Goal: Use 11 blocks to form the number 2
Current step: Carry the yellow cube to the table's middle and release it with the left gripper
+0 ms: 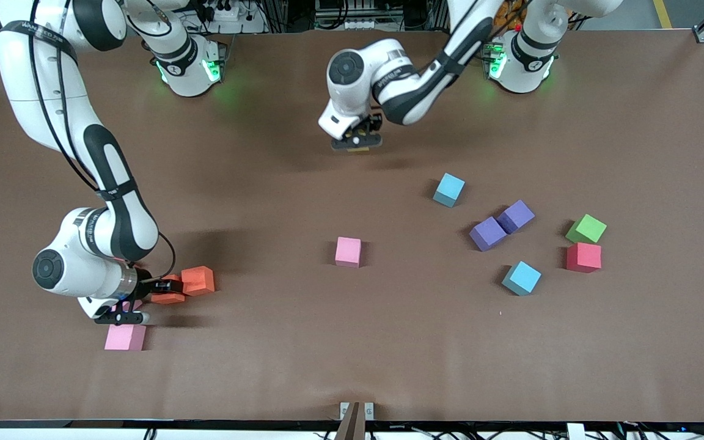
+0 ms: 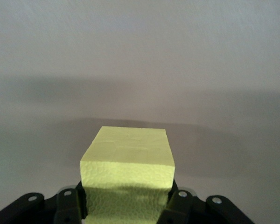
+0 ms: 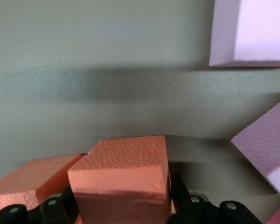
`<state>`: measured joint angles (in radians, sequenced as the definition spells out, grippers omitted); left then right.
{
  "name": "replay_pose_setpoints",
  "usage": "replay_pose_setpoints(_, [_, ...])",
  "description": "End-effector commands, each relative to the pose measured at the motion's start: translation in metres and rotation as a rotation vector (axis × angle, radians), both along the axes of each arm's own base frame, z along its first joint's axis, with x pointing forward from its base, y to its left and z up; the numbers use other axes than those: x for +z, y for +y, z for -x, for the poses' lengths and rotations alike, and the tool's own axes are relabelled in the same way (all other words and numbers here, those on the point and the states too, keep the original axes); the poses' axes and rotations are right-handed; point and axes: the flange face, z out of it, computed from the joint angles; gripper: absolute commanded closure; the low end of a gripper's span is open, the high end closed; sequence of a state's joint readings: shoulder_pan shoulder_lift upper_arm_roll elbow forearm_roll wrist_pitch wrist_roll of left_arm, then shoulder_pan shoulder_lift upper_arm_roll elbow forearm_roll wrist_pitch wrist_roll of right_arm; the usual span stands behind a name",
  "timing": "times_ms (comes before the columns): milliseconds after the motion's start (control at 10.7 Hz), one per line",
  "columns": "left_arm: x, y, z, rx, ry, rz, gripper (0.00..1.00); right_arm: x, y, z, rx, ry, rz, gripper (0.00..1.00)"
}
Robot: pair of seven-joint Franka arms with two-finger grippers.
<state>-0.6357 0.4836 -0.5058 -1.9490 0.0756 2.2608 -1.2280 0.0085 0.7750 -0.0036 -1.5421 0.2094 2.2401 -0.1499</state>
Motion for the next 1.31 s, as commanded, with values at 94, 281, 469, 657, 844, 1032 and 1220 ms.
replay_pose_setpoints(94, [-0.013, -0.02, 0.044, -0.008, 0.017, 0.015, 1.0, 0.015, -0.003, 0.0, 0.131, -0.023, -0.025, 0.78])
replay_pose_setpoints(281, [-0.022, -0.028, 0.065, -0.029, 0.026, 0.014, 1.0, 0.041, 0.006, -0.009, 0.146, -0.029, -0.033, 0.8])
replay_pose_setpoints(469, [-0.029, -0.031, 0.078, -0.047, 0.036, 0.005, 1.0, 0.075, 0.019, -0.021, 0.176, -0.02, -0.038, 0.8])
replay_pose_setpoints(657, [-0.042, -0.032, 0.088, -0.051, 0.05, -0.006, 1.0, 0.108, 0.039, -0.022, 0.163, -0.006, -0.042, 0.79])
replay_pose_setpoints(844, [-0.057, -0.033, 0.089, -0.029, 0.061, 0.003, 1.0, 0.133, 0.069, -0.012, 0.105, 0.036, -0.039, 0.78])
replay_pose_setpoints(1032, [-0.06, -0.033, 0.09, -0.03, 0.062, 0.005, 0.78, 0.158, 0.107, 0.002, 0.043, 0.077, -0.027, 0.77])
replay_pose_setpoints(1220, [-0.057, -0.03, 0.087, -0.027, 0.054, 0.002, 0.15, 0.17, 0.14, 0.018, 0.01, 0.112, -0.017, 0.74])
